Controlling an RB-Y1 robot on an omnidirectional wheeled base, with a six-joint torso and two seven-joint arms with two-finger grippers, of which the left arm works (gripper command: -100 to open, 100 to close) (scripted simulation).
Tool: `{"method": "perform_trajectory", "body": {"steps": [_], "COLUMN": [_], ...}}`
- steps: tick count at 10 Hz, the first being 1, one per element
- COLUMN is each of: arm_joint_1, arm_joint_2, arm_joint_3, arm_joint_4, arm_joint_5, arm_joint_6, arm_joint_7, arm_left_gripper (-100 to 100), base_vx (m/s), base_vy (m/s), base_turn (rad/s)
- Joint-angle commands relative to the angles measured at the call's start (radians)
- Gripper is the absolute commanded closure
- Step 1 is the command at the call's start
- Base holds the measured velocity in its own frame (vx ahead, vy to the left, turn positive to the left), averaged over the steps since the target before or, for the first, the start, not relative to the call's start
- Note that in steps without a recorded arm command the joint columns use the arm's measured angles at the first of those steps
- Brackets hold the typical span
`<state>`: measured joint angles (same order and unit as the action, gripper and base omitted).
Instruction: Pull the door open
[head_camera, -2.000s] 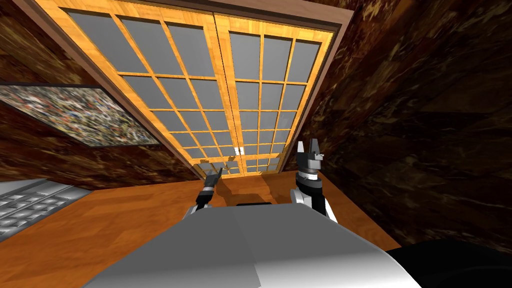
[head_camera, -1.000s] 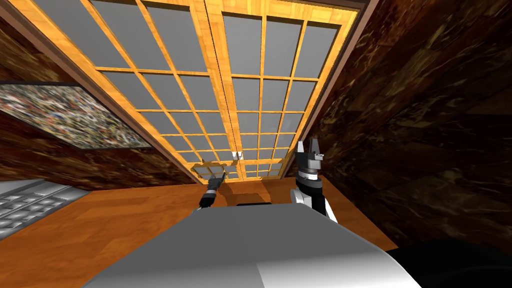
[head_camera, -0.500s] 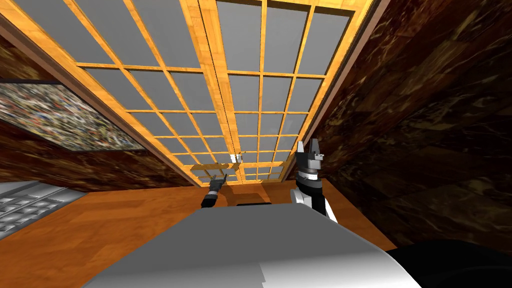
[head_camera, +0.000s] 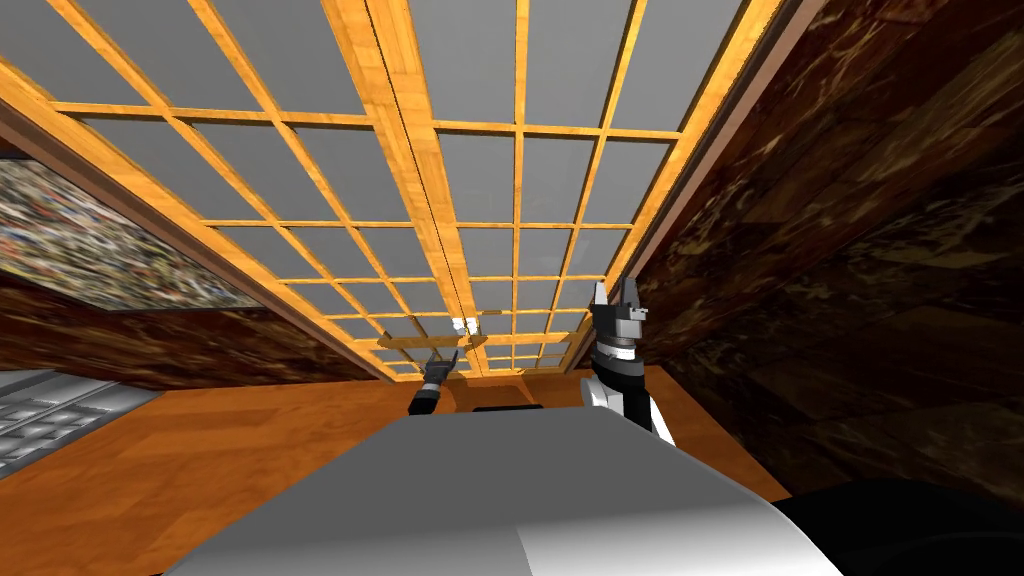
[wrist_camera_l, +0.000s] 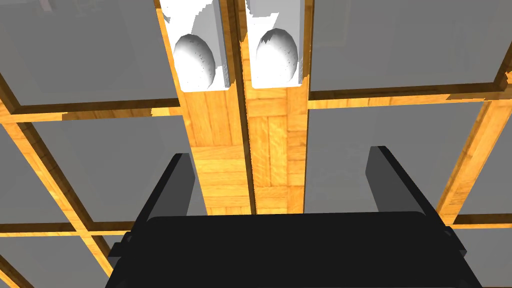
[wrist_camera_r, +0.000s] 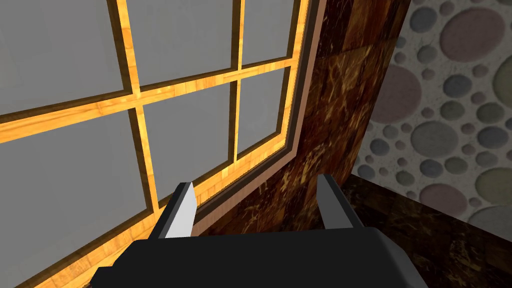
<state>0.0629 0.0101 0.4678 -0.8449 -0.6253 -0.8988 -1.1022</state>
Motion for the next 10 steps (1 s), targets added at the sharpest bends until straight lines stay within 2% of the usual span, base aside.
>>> {"method": "perform_trajectory", "body": {"steps": [1, 2, 3, 7, 9, 10], "arm_joint_1": [0.0, 0.016, 0.02, 0.061, 0.061, 0.081], "arm_joint_2": [0.0, 0.016, 0.02, 0.061, 0.061, 0.079], "arm_joint_3": [0.0, 0.014, 0.018, 0.065, 0.065, 0.093], "arm_joint_4": [0.0, 0.009, 0.011, 0.03, 0.03, 0.041], "arm_joint_5": [0.0, 0.004, 0.005, 0.023, 0.023, 0.034], "arm_joint_6": [0.0, 0.002, 0.003, 0.017, 0.017, 0.025], "arm_joint_7": [0.0, -0.007, -0.008, -0.027, -0.027, -0.038], "arm_left_gripper": [-100, -100, -100, -100, -100, -100], "base_vx": [0.073, -0.094, -0.148, -0.176, -0.095, -0.12], "base_vy": [-0.011, 0.012, 0.01, 0.024, 0.02, 0.046], "base_turn": [0.002, 0.037, 0.035, 0.012, 0.0, -0.003]}}
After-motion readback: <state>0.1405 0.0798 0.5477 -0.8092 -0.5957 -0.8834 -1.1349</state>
